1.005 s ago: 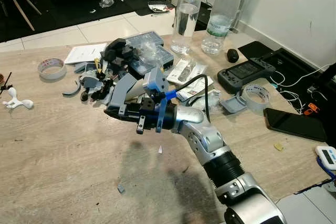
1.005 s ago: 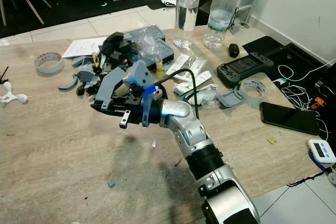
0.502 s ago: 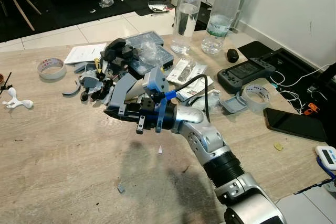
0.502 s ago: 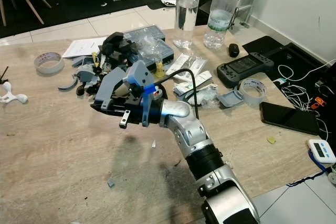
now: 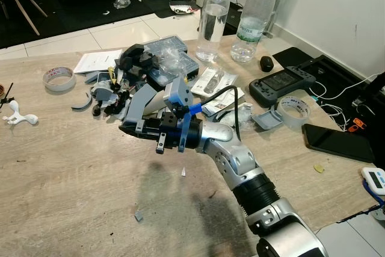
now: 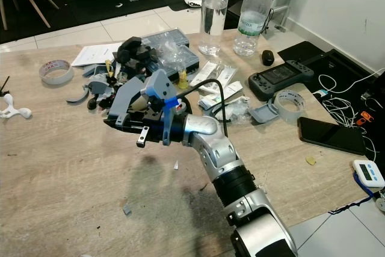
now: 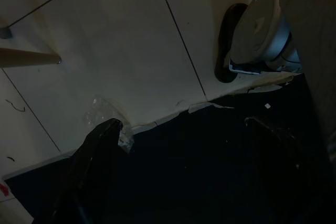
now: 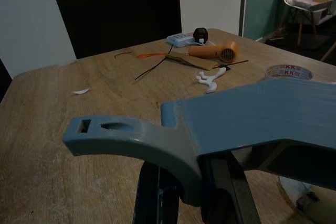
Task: Picking trash to rubbish bin
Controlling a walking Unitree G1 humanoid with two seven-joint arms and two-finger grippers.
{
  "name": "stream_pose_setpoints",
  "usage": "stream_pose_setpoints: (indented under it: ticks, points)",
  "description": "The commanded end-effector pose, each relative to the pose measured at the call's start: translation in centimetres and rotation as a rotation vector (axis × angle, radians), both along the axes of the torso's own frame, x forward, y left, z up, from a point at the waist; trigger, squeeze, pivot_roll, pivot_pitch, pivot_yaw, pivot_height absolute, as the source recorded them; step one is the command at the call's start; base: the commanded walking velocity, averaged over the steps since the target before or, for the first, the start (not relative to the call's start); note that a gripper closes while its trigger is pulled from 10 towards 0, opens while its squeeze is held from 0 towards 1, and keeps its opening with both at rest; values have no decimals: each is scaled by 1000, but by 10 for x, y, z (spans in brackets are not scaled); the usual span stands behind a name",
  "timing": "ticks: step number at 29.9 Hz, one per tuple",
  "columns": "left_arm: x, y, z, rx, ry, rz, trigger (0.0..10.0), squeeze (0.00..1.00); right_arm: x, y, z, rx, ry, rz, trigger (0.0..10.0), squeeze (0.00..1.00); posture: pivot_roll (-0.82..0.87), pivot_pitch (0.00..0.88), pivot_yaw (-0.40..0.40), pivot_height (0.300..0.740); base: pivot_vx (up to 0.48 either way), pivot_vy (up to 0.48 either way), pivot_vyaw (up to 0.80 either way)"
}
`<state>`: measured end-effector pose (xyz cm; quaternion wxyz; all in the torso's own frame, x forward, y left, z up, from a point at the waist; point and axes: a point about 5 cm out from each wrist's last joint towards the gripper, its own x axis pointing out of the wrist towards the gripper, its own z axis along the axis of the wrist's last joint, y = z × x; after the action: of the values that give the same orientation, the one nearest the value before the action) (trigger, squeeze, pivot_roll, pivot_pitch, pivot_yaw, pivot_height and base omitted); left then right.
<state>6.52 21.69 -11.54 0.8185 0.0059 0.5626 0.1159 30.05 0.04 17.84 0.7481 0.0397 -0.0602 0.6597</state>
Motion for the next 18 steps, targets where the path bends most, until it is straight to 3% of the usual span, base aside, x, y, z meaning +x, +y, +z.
stream_pose_setpoints:
  ticks: [1, 18]
  points:
    - [5, 0, 1, -8, -14, 1, 10000, 0, 3, -1, 1, -9, -11, -8, 10000, 0, 77, 34, -54, 740, 0, 0, 0]
    - [4, -3, 0, -47, -13, 5, 10000, 0, 6, -1, 1, -14, -4, -36, 10000, 0, 77, 35, -53, 740, 0, 0, 0]
